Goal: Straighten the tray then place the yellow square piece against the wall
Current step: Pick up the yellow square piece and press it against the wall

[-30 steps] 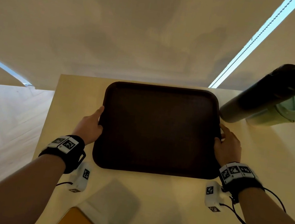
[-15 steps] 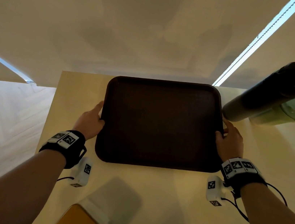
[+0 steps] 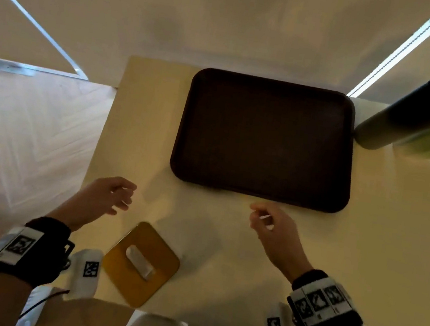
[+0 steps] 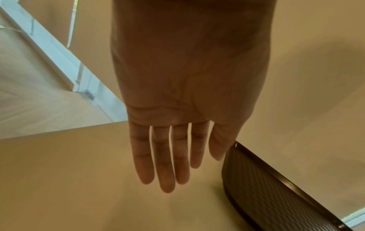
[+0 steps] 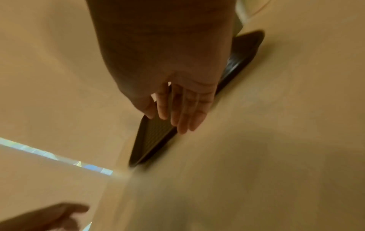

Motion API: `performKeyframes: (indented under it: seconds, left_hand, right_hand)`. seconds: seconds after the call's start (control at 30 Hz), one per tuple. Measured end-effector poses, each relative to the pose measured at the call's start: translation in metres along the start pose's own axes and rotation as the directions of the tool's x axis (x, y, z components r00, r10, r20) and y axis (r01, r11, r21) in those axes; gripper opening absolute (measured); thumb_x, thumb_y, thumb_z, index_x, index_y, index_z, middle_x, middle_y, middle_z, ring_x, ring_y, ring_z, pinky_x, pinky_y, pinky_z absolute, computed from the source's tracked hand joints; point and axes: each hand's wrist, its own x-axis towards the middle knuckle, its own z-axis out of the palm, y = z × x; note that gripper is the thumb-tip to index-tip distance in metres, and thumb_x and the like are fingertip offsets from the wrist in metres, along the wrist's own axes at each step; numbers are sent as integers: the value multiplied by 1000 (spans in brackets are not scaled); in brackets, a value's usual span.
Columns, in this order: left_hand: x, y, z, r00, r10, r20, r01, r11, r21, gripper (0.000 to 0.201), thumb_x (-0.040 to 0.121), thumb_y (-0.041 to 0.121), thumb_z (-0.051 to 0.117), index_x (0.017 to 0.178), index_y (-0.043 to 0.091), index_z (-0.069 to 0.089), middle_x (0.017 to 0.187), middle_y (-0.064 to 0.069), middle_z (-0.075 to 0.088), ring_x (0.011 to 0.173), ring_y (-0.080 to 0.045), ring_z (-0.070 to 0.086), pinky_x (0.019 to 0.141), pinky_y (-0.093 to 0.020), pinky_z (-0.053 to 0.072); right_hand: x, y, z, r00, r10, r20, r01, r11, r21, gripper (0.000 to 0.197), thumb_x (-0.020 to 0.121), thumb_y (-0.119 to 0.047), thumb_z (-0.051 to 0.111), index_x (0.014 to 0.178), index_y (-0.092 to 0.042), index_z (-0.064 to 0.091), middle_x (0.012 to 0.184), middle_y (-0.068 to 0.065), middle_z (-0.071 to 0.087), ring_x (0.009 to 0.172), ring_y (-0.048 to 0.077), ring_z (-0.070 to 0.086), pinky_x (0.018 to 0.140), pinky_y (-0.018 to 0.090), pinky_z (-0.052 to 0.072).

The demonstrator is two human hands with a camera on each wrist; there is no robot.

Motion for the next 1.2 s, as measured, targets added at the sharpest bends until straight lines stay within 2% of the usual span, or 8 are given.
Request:
performKeyframes:
  seconds: [0.13,0.23,0.33,0.43,0.63,0.83,1.1,1.2]
  left_hand:
    - [-39,-43,7,1000,-26,-6,25,997,-78,19,95,32,53,103,23,68,104,-5,69,99,-21,66,87,-42,53]
    - [-55,-71,12,999,-34,29,37,993,-114,22,93,42,53,102,32,69,109,2,69,104,-15,64,87,-41,56]
    - [-68,-83,18,995,-10,96,25,987,-160,25,93,41,52,112,33,65,113,7,67,105,-12,62,84,-34,54]
    - [-76,-87,30,992,28,123,-3,980,-201,26,95,33,51,119,30,61,113,8,66,105,-10,62,81,-28,51]
    - [-72,-94,37,996,67,58,-52,973,-225,25,97,27,50,117,26,64,109,4,68,101,-13,64,80,-26,51]
    - [-53,-73,20,996,85,11,-80,965,-248,24,97,25,48,115,21,63,105,0,66,98,-17,63,73,-25,50]
    - [8,4,-54,958,180,-222,-235,937,-257,17,95,26,50,95,22,66,88,-2,65,79,-18,58,72,-35,50]
    - [38,36,-82,948,210,-237,-271,926,-263,19,94,23,50,82,23,65,82,-2,62,76,-18,56,75,-38,52]
  right_hand:
    - [-36,-18,63,956,65,287,-74,997,21,26,92,-31,56,116,-23,63,109,-7,62,91,7,60,76,21,50]
    - [-53,-25,99,931,101,352,-127,991,51,34,91,-38,56,123,-25,59,125,-5,57,108,10,57,87,21,46]
    - [-63,-31,125,943,150,297,-189,976,105,40,90,-41,57,127,-26,57,130,-7,53,119,10,51,97,28,43]
    - [-66,-34,139,958,197,210,-237,954,183,36,89,-41,58,122,-26,61,126,-6,57,117,10,54,100,34,47]
    - [-64,-39,154,972,213,97,-230,947,225,27,90,-36,59,111,-22,67,114,-4,66,105,5,60,82,15,45]
    - [-43,-63,155,978,205,42,-209,947,243,33,90,-38,58,113,-17,68,113,-1,68,104,11,62,87,24,50]
    - [44,-141,154,997,72,-18,-64,961,268,43,90,-47,53,118,-17,65,112,0,68,104,14,64,92,33,52]
    - [84,-167,150,997,57,-57,-40,964,262,43,90,-46,52,115,-14,67,106,1,70,99,15,64,85,31,50]
